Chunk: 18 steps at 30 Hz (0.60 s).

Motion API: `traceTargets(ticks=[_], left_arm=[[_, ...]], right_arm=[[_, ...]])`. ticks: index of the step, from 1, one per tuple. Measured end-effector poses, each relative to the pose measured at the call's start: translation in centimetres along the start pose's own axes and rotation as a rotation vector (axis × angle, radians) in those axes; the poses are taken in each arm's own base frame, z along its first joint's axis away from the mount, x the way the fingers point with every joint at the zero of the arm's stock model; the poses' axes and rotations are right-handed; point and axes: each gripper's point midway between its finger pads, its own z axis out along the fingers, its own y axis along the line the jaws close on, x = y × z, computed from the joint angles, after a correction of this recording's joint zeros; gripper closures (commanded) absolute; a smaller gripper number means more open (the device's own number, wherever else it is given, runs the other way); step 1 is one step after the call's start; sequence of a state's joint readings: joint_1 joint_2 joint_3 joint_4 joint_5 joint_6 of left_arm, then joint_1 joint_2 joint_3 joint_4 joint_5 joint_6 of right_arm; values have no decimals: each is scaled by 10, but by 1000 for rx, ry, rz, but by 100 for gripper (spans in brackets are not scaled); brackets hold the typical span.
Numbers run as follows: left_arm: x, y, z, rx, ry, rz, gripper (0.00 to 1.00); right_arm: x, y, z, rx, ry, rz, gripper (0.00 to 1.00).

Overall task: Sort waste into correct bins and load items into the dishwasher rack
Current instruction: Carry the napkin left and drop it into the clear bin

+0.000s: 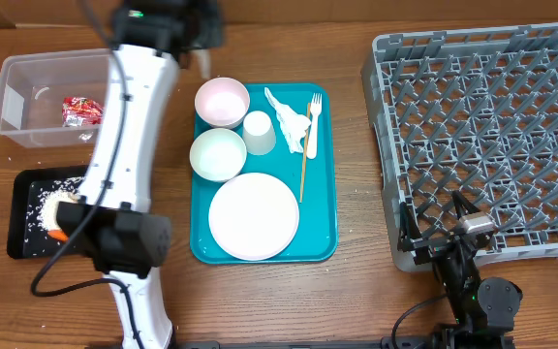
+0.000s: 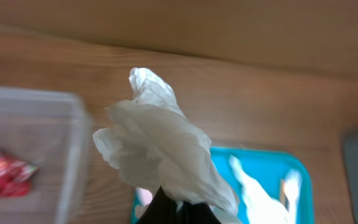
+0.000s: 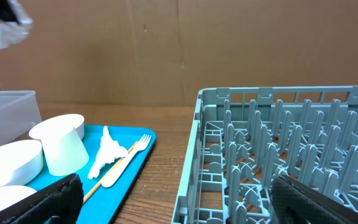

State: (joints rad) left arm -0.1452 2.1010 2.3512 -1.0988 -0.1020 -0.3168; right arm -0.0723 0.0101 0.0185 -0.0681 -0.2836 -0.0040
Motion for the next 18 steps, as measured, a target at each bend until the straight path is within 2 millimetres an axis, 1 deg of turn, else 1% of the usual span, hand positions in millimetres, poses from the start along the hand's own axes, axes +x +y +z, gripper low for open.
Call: traceTargets(ticks=[1, 2, 3, 4, 5, 6, 7, 8, 10, 12, 13, 15, 18], left_arm=[[-4, 15, 1, -19, -4, -43, 83], [-9, 33, 3, -42, -9, -94, 81], [-13, 52, 6, -65, -15, -144, 76], [-18, 79, 10, -100, -19, -213, 71], [-18, 97, 13, -123, -16, -251, 60], [-18, 135, 21, -174, -11, -338, 32], [-16, 157, 27, -205, -5, -382, 11], [-16, 167, 30, -216, -3, -399, 0], [-13, 192, 39, -247, 3, -444, 0], [-5, 215, 47, -275, 27, -485, 0], [-2, 220, 48, -276, 35, -496, 0], [-1, 222, 49, -242, 46, -517, 0], [-1, 205, 52, -140, 72, -522, 0]], right_arm=[[0, 0, 0, 0, 0, 0, 0], [0, 0, 0, 0, 0, 0, 0], [0, 0, 0, 0, 0, 0, 0], [0, 0, 0, -1, 0, 0, 0], [0, 0, 0, 0, 0, 0, 0], [0, 0, 0, 0, 0, 0, 0], [0, 0, 0, 0, 0, 0, 0], [0, 0, 0, 0, 0, 1, 0], [0, 0, 0, 0, 0, 0, 0], [0, 0, 0, -1, -1, 0, 0], [0, 0, 0, -1, 0, 0, 0], [0, 0, 0, 0, 0, 1, 0], [0, 0, 0, 0, -1, 0, 0]])
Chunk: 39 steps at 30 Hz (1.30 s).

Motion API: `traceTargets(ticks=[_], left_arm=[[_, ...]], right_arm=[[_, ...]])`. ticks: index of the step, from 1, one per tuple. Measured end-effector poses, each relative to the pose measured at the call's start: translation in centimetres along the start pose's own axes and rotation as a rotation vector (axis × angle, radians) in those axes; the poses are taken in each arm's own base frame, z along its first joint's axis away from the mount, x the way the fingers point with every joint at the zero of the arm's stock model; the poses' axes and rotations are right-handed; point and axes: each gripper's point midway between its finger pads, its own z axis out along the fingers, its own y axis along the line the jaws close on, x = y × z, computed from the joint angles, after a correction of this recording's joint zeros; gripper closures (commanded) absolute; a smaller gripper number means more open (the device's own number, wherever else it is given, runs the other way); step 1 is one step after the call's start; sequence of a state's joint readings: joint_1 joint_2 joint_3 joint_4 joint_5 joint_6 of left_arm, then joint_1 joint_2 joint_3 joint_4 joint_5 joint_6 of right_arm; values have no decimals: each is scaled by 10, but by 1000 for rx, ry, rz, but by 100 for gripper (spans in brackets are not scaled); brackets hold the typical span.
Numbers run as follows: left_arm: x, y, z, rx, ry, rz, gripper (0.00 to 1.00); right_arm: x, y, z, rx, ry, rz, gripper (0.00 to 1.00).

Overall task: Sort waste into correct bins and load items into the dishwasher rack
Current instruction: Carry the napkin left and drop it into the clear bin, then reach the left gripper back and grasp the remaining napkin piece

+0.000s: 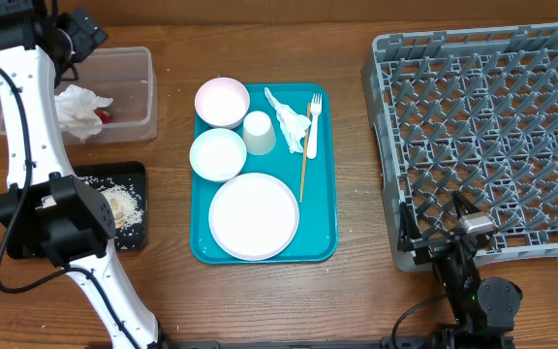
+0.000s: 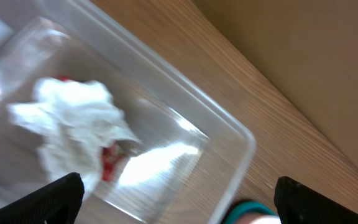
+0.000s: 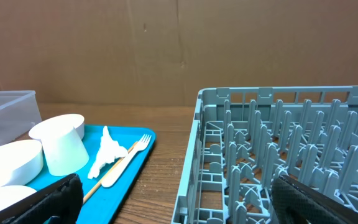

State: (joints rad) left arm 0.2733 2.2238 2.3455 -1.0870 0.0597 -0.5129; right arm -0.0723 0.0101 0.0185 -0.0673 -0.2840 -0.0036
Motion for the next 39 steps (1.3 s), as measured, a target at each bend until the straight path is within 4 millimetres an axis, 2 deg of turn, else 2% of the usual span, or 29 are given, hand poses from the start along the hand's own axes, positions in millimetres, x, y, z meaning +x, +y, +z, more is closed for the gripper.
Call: traceTargets(ticks=[3, 6, 8, 12, 14, 15, 16, 17, 20, 22, 23, 25, 29, 32, 39], left_arm=[[16, -27, -1, 106, 61, 50, 0], [47, -70, -4, 216, 131, 152, 0], [75, -99, -7, 261, 177, 229, 0], [163, -184, -25, 375, 252, 488, 0], [208, -219, -37, 399, 247, 629, 9], [240, -239, -46, 404, 237, 723, 11], [262, -250, -53, 400, 228, 785, 13], [295, -264, -64, 367, 196, 871, 12], [333, -270, -77, 308, 179, 916, 8], [351, -272, -75, 273, 185, 880, 6], [365, -267, -54, 218, 211, 824, 6], [374, -260, -30, 166, 239, 768, 6], [391, -244, 10, 83, 290, 731, 7], [399, -233, 29, 39, 316, 707, 8], [393, -227, 38, 16, 319, 660, 15]], right_arm=[[0, 0, 0, 0, 0, 0, 0], [0, 0, 0, 0, 0, 0, 0], [0, 0, 0, 0, 0, 0, 0], [0, 0, 0, 1, 1, 0, 0], [0, 0, 0, 0, 1, 0, 0], [0, 0, 0, 0, 1, 0, 0], [0, 0, 0, 0, 1, 1, 0], [0, 0, 0, 0, 1, 0, 0], [0, 0, 0, 0, 0, 0, 0], [0, 0, 0, 0, 0, 0, 0], [0, 0, 0, 0, 1, 0, 0], [0, 0, 0, 0, 0, 0, 0], [0, 0, 0, 0, 0, 0, 0], [0, 0, 0, 0, 1, 0, 0], [0, 0, 0, 0, 0, 0, 0]])
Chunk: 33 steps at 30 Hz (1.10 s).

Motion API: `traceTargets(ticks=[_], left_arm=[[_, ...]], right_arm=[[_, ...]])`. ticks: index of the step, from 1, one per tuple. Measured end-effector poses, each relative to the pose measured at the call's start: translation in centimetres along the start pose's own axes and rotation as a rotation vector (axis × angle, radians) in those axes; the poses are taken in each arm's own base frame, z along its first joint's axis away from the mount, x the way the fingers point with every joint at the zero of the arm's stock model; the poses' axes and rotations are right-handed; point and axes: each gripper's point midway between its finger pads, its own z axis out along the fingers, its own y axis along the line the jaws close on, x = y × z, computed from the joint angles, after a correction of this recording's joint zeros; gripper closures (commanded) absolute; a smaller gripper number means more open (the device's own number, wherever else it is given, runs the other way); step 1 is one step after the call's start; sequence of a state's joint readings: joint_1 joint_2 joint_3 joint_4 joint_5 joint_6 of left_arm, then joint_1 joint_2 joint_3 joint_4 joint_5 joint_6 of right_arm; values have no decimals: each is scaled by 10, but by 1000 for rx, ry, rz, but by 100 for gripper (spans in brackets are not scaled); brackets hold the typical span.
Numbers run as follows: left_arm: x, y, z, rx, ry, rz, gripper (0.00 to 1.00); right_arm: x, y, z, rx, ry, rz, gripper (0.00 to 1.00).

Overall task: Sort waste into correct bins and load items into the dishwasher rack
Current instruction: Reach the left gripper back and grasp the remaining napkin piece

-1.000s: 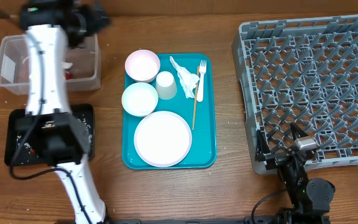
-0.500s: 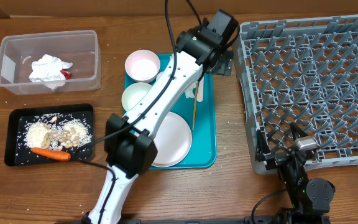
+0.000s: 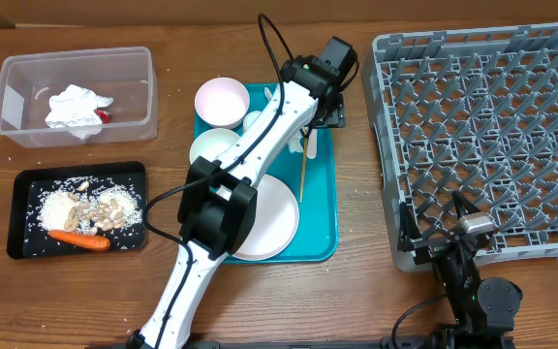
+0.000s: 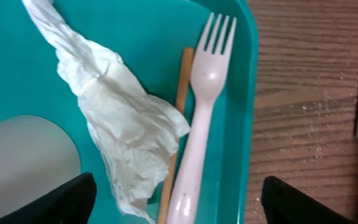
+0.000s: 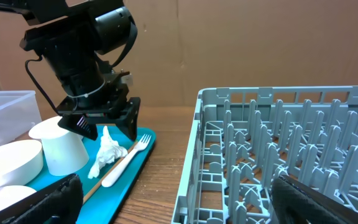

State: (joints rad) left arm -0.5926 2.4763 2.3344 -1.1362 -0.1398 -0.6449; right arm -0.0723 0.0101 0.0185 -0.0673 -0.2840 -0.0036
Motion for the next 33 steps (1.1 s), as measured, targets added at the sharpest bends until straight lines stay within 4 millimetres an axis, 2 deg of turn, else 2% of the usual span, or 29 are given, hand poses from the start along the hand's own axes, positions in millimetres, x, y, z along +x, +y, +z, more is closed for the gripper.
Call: traceTargets(ticks=[14, 23, 33], left_arm=[[6, 8, 7, -25, 25, 56, 19], [18, 21, 25, -83, 45, 131, 21], [15, 21, 32, -91, 34, 221, 26]], right_arm=[[0, 0, 0, 0, 1, 0, 0], [0, 0, 0, 0, 0, 0, 0], [0, 0, 0, 0, 0, 0, 0]])
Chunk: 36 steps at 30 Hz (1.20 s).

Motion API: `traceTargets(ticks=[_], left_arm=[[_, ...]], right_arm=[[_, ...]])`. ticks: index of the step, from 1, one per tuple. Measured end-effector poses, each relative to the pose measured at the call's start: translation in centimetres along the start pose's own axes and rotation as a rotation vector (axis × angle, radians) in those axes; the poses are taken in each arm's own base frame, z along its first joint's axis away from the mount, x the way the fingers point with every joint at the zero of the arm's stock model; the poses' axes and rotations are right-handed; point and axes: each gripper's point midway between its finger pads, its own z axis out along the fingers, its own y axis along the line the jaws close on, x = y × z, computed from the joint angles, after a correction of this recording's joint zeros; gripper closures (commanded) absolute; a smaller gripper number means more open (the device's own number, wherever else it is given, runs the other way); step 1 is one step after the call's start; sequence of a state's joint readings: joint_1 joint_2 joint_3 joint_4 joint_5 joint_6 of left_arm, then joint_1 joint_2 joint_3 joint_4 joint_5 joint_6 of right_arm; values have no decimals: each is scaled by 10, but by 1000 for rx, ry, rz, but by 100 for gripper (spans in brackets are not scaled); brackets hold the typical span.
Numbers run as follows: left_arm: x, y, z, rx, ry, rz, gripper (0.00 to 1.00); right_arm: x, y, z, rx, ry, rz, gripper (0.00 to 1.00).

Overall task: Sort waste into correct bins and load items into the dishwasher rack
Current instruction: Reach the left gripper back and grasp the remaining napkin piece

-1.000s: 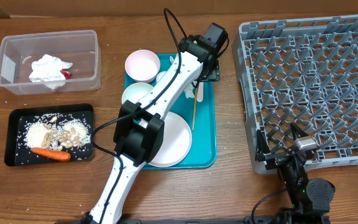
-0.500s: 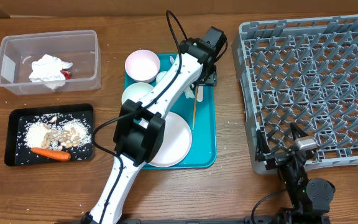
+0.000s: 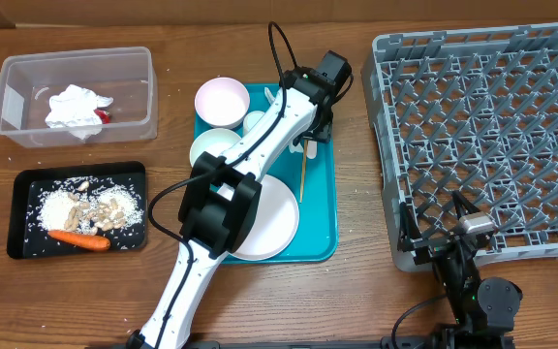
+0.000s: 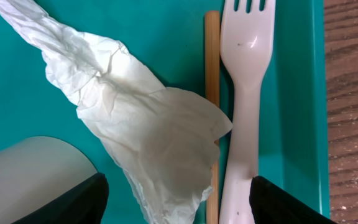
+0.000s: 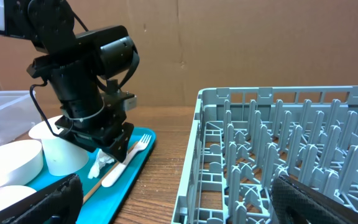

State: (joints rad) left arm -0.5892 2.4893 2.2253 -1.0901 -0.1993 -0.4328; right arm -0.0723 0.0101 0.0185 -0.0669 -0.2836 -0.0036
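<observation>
A crumpled white napkin lies on the teal tray, against a wooden chopstick and a pale pink fork. My left gripper hangs open just above it, one finger on each side, touching nothing. In the overhead view the left gripper covers most of the napkin. The tray also holds a pink bowl, a white bowl, a cup and a plate. My right gripper rests open and empty by the rack's near edge.
The grey dishwasher rack fills the right side. At the far left stands a clear bin with a white napkin and a red wrapper in it. In front of it is a black tray of rice scraps and a carrot.
My left gripper has come lower and closer over the napkin on the teal tray, still open. The right arm has not moved.
My left gripper first held a crumpled napkin up near the clear bin. Then it was open over the bin with that napkin lying inside. Later it stood open over the second napkin on the teal tray, and now it is closer to it.
</observation>
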Motion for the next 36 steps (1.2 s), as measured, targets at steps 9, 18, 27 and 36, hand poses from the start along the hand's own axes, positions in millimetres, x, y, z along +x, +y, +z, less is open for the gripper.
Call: traceTargets(ticks=[9, 18, 27, 36], left_arm=[[3, -2, 7, 0, 0, 31, 39], [3, -3, 7, 3, -4, 49, 40], [1, -4, 9, 5, -13, 51, 53], [3, -3, 10, 0, -8, 55, 66]], right_arm=[[0, 0, 0, 0, 1, 0, 0], [0, 0, 0, 0, 1, 1, 0], [0, 0, 0, 0, 1, 0, 0], [0, 0, 0, 0, 1, 1, 0]])
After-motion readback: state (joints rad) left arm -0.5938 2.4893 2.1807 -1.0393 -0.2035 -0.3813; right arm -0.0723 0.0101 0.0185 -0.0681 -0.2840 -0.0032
